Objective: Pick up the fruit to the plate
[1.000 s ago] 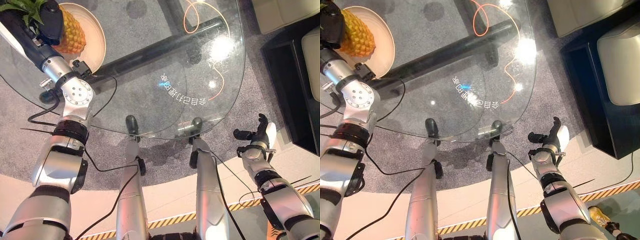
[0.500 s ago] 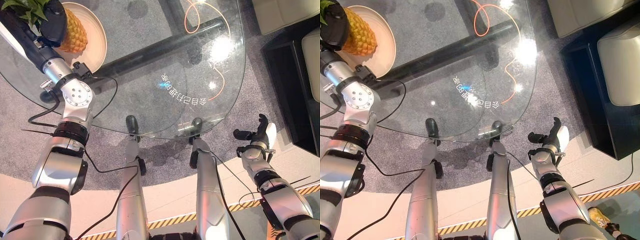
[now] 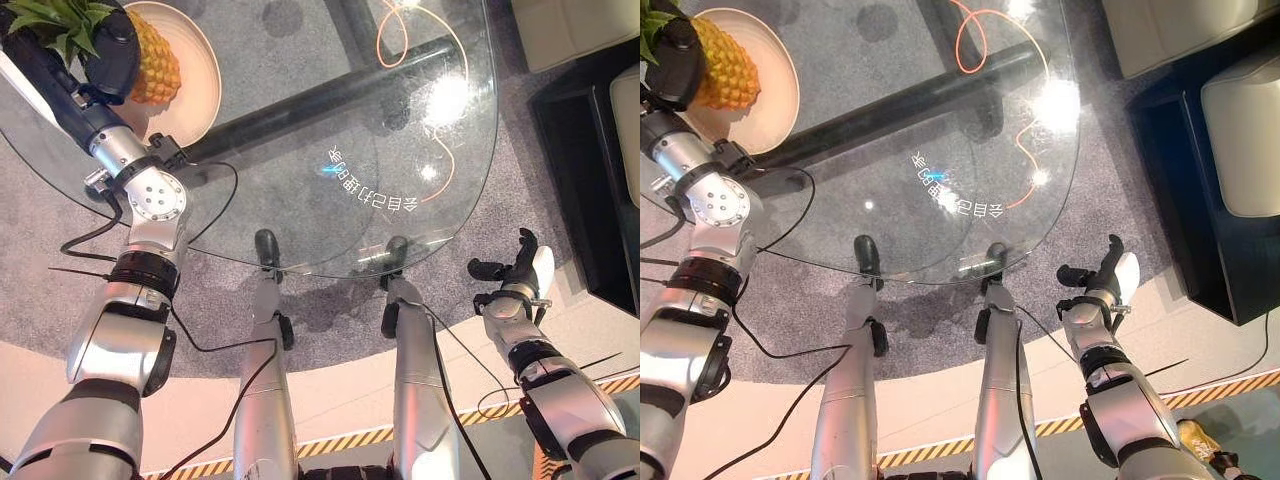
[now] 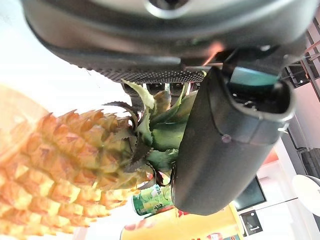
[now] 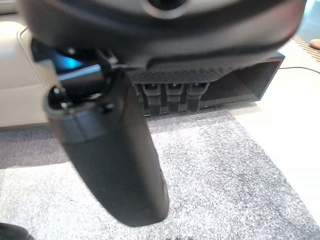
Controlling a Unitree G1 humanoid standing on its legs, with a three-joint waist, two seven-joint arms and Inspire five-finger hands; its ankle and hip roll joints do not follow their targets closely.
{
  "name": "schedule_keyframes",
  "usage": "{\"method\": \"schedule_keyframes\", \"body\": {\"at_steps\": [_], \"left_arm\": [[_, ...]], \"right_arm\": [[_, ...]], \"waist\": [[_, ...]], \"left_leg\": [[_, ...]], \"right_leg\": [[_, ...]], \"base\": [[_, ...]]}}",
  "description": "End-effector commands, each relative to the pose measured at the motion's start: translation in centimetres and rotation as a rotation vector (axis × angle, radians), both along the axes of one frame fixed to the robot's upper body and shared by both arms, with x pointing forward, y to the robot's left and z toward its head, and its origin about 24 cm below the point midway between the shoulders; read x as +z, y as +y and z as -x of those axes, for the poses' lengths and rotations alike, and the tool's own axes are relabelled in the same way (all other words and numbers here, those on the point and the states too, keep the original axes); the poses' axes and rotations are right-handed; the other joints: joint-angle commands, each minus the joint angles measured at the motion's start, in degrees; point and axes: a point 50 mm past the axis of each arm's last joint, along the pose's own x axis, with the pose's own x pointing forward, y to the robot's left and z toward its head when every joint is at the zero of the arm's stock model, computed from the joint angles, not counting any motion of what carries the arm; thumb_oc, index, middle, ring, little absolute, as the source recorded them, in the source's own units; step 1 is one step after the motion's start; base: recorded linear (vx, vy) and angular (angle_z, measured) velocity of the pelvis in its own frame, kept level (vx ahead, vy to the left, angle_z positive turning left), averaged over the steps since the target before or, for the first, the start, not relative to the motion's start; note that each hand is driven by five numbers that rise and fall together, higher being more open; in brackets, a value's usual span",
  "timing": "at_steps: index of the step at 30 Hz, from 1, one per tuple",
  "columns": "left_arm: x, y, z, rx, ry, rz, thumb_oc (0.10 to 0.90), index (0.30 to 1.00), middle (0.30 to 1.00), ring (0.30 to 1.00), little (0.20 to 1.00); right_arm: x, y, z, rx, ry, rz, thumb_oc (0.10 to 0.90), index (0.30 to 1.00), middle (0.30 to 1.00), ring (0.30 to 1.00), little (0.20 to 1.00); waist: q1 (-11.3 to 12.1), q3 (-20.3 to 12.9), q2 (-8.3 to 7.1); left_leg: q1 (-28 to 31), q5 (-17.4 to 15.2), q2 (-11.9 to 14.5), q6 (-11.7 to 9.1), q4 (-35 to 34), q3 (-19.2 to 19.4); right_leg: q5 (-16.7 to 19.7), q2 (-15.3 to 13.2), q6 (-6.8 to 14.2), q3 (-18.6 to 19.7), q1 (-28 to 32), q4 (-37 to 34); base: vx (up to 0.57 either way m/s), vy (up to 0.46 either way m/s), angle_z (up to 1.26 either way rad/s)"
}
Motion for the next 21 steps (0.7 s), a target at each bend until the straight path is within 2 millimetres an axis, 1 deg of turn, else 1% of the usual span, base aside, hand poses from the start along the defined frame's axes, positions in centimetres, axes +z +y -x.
{"method": "schedule_keyframes", "body": {"at_steps": [1,10,14,21], "left_arm": [[1.7,1.2,1.5,0.023,-0.163,0.035,0.800,0.900,0.900,0.900,0.900],[1.1,0.8,2.0,-0.030,-0.206,0.038,0.800,0.900,0.900,0.900,0.900],[1.3,0.1,2.3,-0.064,-0.238,0.020,0.800,0.900,0.900,0.900,0.900],[1.9,-1.5,2.8,-0.121,-0.299,-0.027,0.800,0.900,0.900,0.900,0.900]], "right_arm": [[-1.0,-2.4,2.2,-0.133,0.006,0.033,0.800,0.900,0.900,0.900,0.900],[-1.2,-2.4,2.3,-0.144,0.003,0.026,0.800,0.900,0.900,0.900,0.900],[-1.3,-2.7,2.5,-0.151,0.006,0.023,0.800,0.900,0.900,0.900,0.900],[-1.5,-2.5,2.6,-0.155,0.008,0.018,0.800,0.900,0.900,0.900,0.900]], "waist": [[0.68,-1.40,-0.86],[1.22,-1.40,-0.64],[1.49,-1.40,-0.52],[1.92,-1.40,-0.38]], "left_leg": [[-0.28,-11.43,-2.58,0.38,9.76,-0.27],[-0.25,-11.67,-2.74,0.50,9.83,-0.56],[-0.01,-11.77,-2.87,0.61,9.77,-0.61],[0.11,-11.78,-3.13,0.84,9.65,-0.93]], "right_leg": [[1.49,1.90,-0.27,-3.04,2.79,-5.83],[1.43,1.69,-0.19,-3.25,2.93,-5.76],[1.41,1.58,-0.14,-3.47,3.24,-5.76],[1.84,1.40,0.03,-3.58,3.49,-6.12]], "base": [[0.00,0.000,0.00],[0.00,0.000,0.00],[0.00,0.000,0.00],[0.00,0.000,0.00]]}}
